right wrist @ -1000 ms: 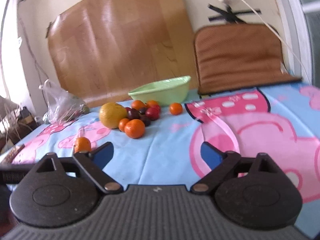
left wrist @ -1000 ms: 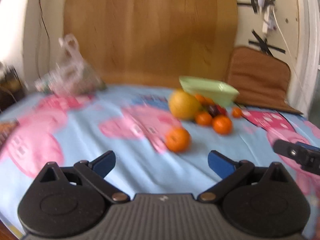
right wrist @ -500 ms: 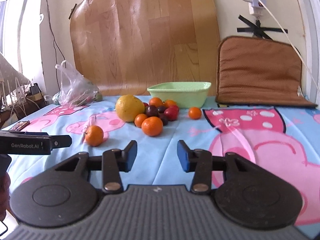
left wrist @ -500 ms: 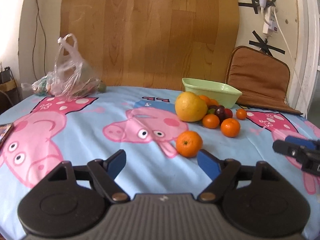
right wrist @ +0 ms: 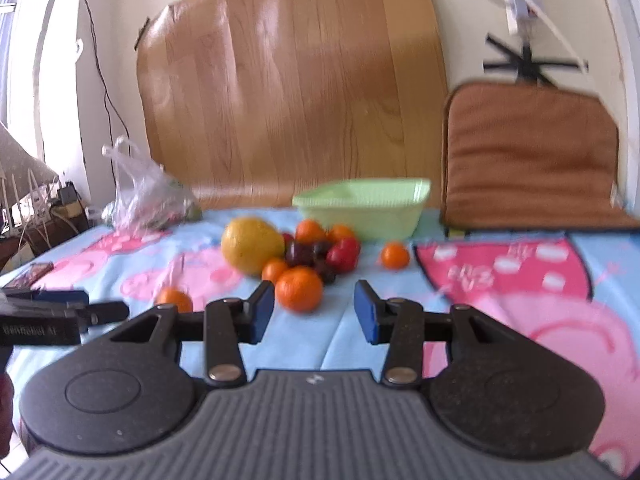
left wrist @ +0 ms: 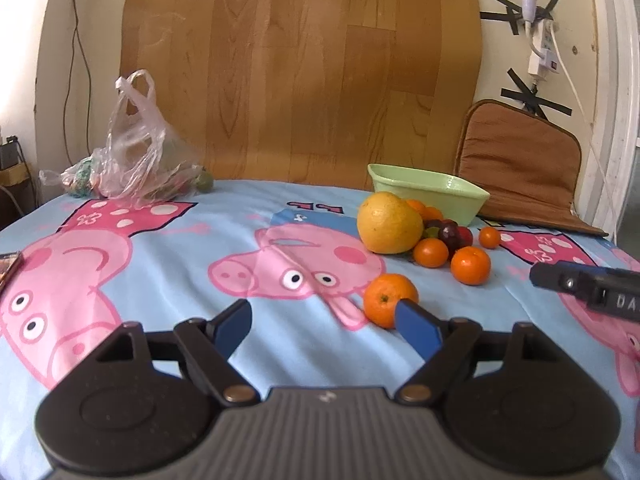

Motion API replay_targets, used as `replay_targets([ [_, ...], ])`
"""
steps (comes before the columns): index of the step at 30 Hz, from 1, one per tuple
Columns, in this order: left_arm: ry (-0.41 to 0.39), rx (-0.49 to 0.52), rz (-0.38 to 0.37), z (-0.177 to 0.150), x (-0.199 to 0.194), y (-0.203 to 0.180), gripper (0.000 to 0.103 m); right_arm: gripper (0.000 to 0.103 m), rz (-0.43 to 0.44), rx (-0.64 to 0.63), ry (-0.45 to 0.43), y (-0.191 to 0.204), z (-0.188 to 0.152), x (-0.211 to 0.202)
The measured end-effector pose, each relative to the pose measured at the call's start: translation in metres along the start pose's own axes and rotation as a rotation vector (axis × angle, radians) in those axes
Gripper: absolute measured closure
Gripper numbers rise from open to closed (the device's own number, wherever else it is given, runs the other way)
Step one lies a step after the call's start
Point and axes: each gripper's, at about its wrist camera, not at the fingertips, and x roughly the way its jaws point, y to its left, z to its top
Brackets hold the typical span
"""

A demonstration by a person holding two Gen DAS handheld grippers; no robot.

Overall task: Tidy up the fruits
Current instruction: 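Move both grippers open toward the tangerines on the cloth, then close the left gripper on a tangerine while the right gripper grasps another tangerine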

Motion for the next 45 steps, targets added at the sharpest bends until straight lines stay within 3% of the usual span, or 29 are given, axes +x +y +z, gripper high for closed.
replay_targets([
  [7, -0.018, 0.056, -0.042, 0.001, 0.009, -0.003, 0.021, 0.056, 0.018, 0.118, 0.012, -0.017, 0.002, 0.002],
  [16, -0.03, 0.032, -0.101, -0.001, 0.008, 0.003, 0.025, 0.056, 0.035, 0.125, 0.019, -0.021, 0.003, 0.003],
  [20, -0.014, 0.036, -0.115, 0.003, 0.008, 0.002, 0.025, 0.056, 0.032, 0.113, 0.021, -0.02, 0.003, 0.004],
  [23, 0.0, 0.004, -0.177, 0.01, 0.006, 0.003, 0.018, 0.056, 0.04, 0.094, 0.045, -0.017, 0.004, 0.007],
  [26, 0.023, 0.026, -0.209, 0.019, 0.011, -0.003, 0.019, 0.056, 0.055, 0.055, 0.062, -0.013, 0.007, 0.01],
  [30, 0.06, 0.091, -0.201, 0.024, 0.027, -0.018, 0.022, 0.055, 0.077, -0.01, 0.088, -0.003, 0.016, 0.019],
  [37, 0.121, 0.12, -0.191, 0.022, 0.045, -0.027, 0.027, 0.055, 0.08, -0.079, 0.14, 0.007, 0.025, 0.05],
  [40, 0.153, 0.105, -0.181, 0.021, 0.051, -0.025, 0.036, 0.055, 0.071, -0.066, 0.19, 0.006, 0.025, 0.069],
  [42, 0.18, 0.091, -0.192, 0.021, 0.056, -0.023, 0.051, 0.055, 0.058, -0.064, 0.216, 0.006, 0.023, 0.078],
  [43, 0.192, 0.084, -0.198, 0.021, 0.058, -0.022, 0.064, 0.055, 0.06, -0.056, 0.228, 0.004, 0.023, 0.082],
  [45, 0.189, 0.076, -0.206, 0.022, 0.059, -0.021, 0.065, 0.063, 0.078, -0.035, 0.24, 0.001, 0.023, 0.083],
])
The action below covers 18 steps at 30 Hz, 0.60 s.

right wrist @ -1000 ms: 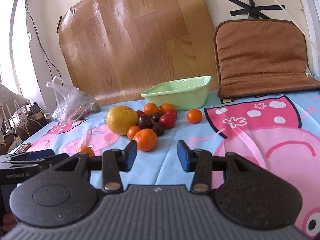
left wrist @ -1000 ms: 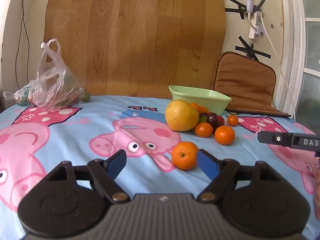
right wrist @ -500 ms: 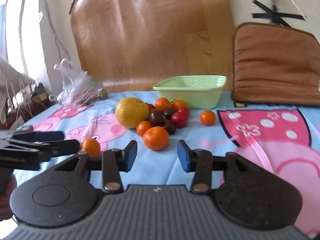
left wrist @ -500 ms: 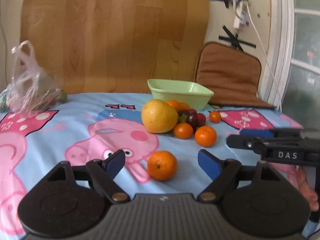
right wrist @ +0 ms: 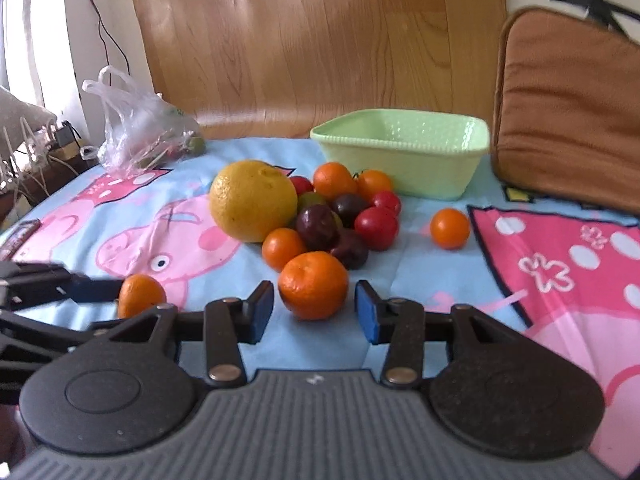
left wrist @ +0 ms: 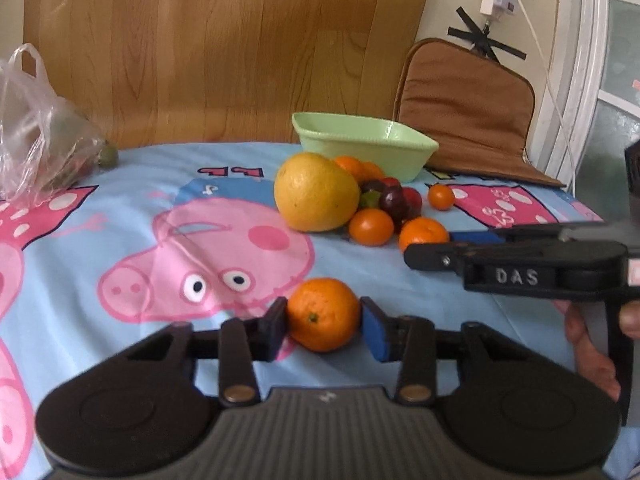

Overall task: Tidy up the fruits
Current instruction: 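Close the left gripper on a tangerine while the right gripper grasps another tangerine, then carry both tangerines over the green bowl and open both grippers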

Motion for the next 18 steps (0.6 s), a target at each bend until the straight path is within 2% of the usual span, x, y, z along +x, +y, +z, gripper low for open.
replay_targets([
  [4, 0.004, 0.027, -0.011, -0.001, -0.002, -0.009, 0.066, 0.063, 0.005, -0.007, -0.009, -0.001, -0.008, -0.014],
  [11, 0.031, 0.06, -0.132, -0.006, -0.003, -0.043, 0.065, 0.063, 0.012, -0.017, -0.027, -0.006, -0.031, -0.058],
  [13, 0.033, 0.086, -0.134, -0.008, -0.002, -0.053, 0.065, 0.063, 0.003, -0.024, -0.027, -0.008, -0.038, -0.071],
  [15, 0.026, 0.111, -0.112, -0.009, -0.002, -0.06, 0.058, 0.063, -0.015, -0.037, -0.026, -0.01, -0.042, -0.076],
  [17, 0.02, 0.11, -0.094, -0.009, -0.002, -0.062, 0.045, 0.062, -0.034, -0.046, -0.024, -0.012, -0.045, -0.077],
  [18, 0.017, 0.107, -0.087, -0.008, -0.003, -0.062, 0.044, 0.061, -0.034, -0.043, -0.025, -0.013, -0.046, -0.077],
])
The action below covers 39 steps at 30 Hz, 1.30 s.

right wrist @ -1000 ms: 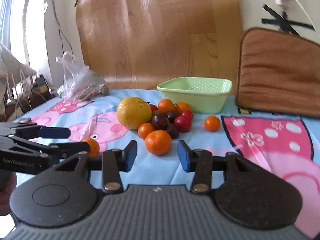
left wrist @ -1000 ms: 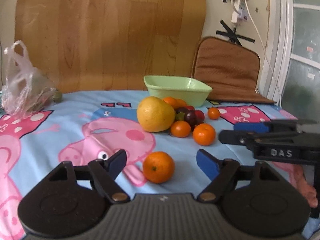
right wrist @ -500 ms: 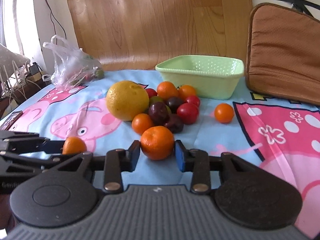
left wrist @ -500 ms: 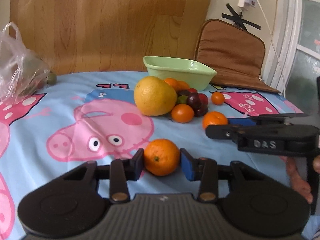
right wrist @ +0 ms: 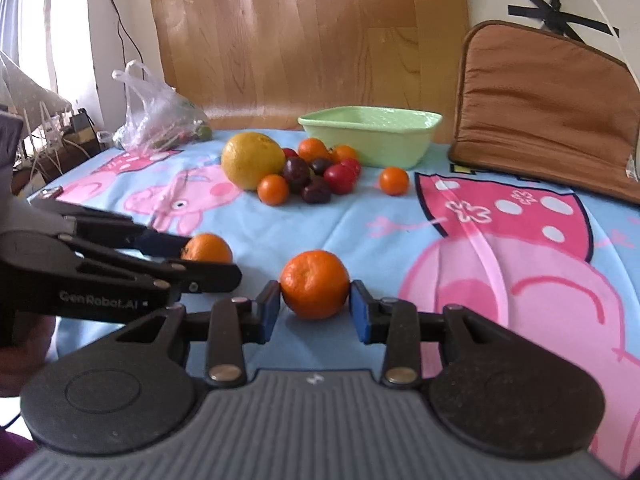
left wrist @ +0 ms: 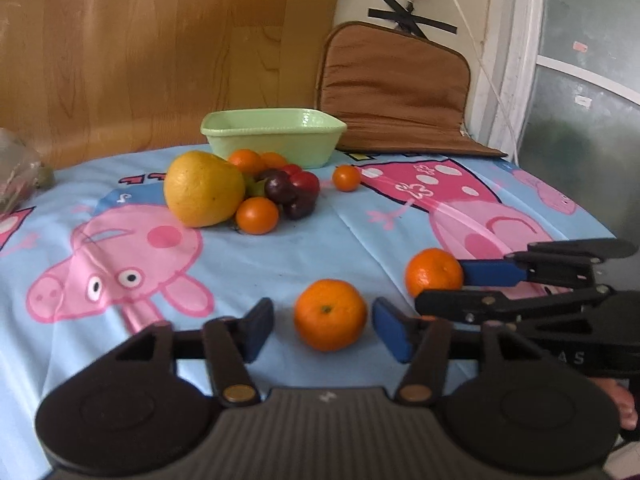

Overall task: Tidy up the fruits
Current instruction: 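Carry both tangerines over the green bowl and open both grippers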

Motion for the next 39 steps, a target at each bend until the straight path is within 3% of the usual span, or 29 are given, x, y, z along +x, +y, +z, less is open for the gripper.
replay_targets([
  [4, -0.001, -0.021, 0.01, 0.0, -0.005, 0.004, 0.045, 0.058, 0.002, 0.004, -0.016, -0.001, 0.0, 0.001],
  [5, -0.002, -0.021, 0.012, 0.001, -0.004, 0.004, 0.046, 0.049, 0.002, -0.003, -0.022, -0.001, 0.0, 0.001],
  [7, -0.004, -0.013, 0.01, 0.003, -0.002, 0.002, 0.048, 0.047, 0.0, -0.013, -0.04, 0.0, 0.0, 0.0],
  [9, 0.009, -0.017, -0.019, 0.006, 0.004, 0.003, 0.056, 0.047, -0.002, -0.018, -0.047, 0.0, 0.0, 0.001],
  [10, 0.019, -0.023, -0.05, 0.006, 0.006, 0.003, 0.066, 0.047, 0.002, -0.015, -0.047, -0.001, 0.0, 0.002],
  [12, 0.01, -0.009, -0.052, 0.006, 0.008, -0.001, 0.066, 0.063, 0.018, -0.024, -0.027, -0.001, -0.001, 0.004],
  [15, 0.007, -0.02, -0.075, 0.011, 0.009, 0.0, 0.067, 0.064, 0.03, -0.038, -0.033, 0.001, -0.002, 0.002],
  [18, -0.017, -0.051, -0.1, 0.033, 0.013, 0.01, 0.067, 0.064, 0.028, -0.045, -0.073, -0.001, 0.008, 0.001],
  [23, -0.103, -0.054, -0.063, 0.089, 0.036, 0.03, 0.067, 0.064, 0.024, -0.02, -0.174, -0.02, 0.056, 0.019],
  [27, -0.087, -0.105, -0.048, 0.137, 0.081, 0.057, 0.067, 0.064, -0.009, -0.008, -0.225, -0.04, 0.096, 0.05],
  [32, -0.039, -0.119, -0.012, 0.175, 0.132, 0.077, 0.067, 0.064, -0.039, 0.051, -0.178, -0.074, 0.132, 0.106],
  [39, 0.058, -0.119, 0.024, 0.178, 0.171, 0.083, 0.066, 0.061, -0.074, 0.099, -0.108, -0.091, 0.138, 0.142],
])
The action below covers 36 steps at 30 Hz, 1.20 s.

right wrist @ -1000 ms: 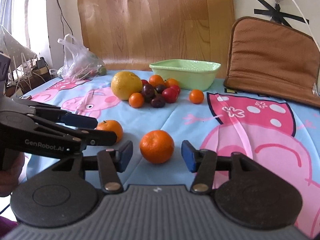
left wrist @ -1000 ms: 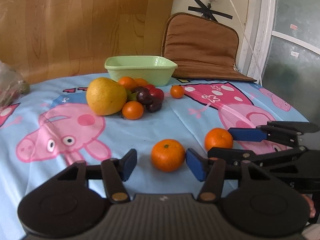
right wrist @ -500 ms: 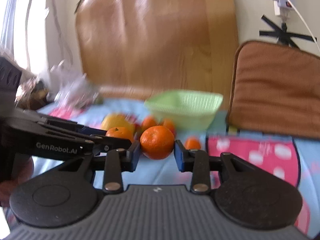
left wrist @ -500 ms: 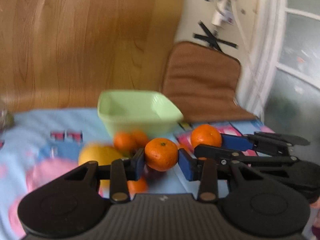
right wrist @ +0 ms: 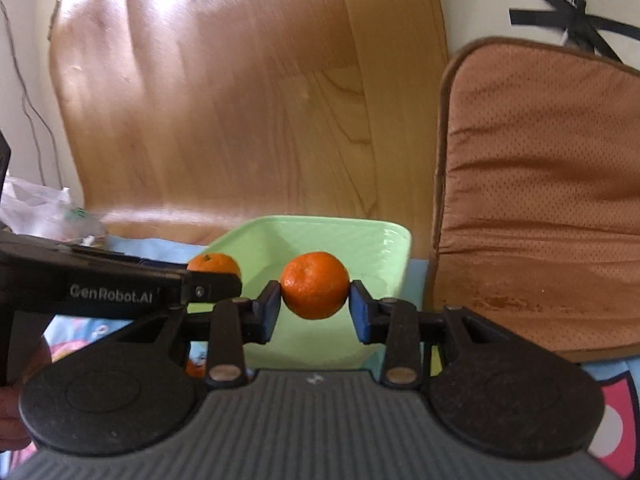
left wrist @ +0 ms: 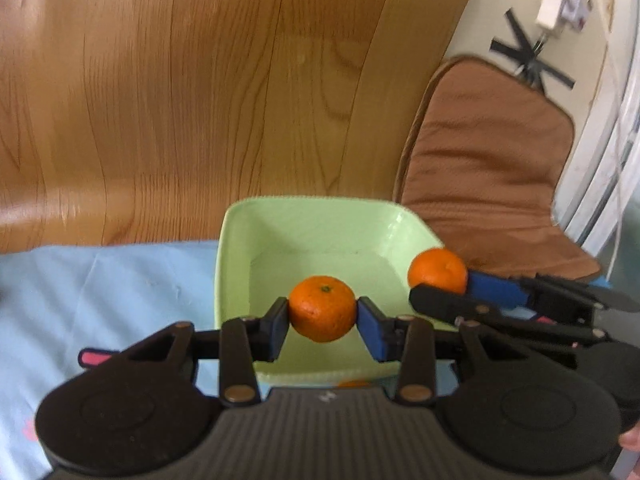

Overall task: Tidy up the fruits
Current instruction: 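Carry both tangerines over the green bowl and open both grippers, then grasp the yellow grapefruit with the left gripper while the right grasps an orange cherry tomato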

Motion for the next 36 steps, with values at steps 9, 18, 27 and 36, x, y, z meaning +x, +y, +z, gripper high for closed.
replay_targets([
  [9, -0.096, -0.071, -0.075, -0.011, -0.057, 0.01, 0.057, 0.06, 0.0, 0.038, -0.034, -0.002, -0.004, -0.017],
  [18, -0.202, -0.144, -0.019, -0.087, -0.138, 0.041, 0.051, 0.06, 0.122, 0.067, -0.01, 0.024, -0.042, -0.085],
  [27, -0.17, -0.167, -0.017, -0.111, -0.13, 0.041, 0.016, 0.06, 0.198, -0.05, 0.117, 0.085, -0.078, -0.081],
  [36, -0.118, -0.13, 0.01, -0.103, -0.09, 0.035, 0.032, 0.06, 0.15, -0.095, 0.174, 0.108, -0.076, -0.046],
])
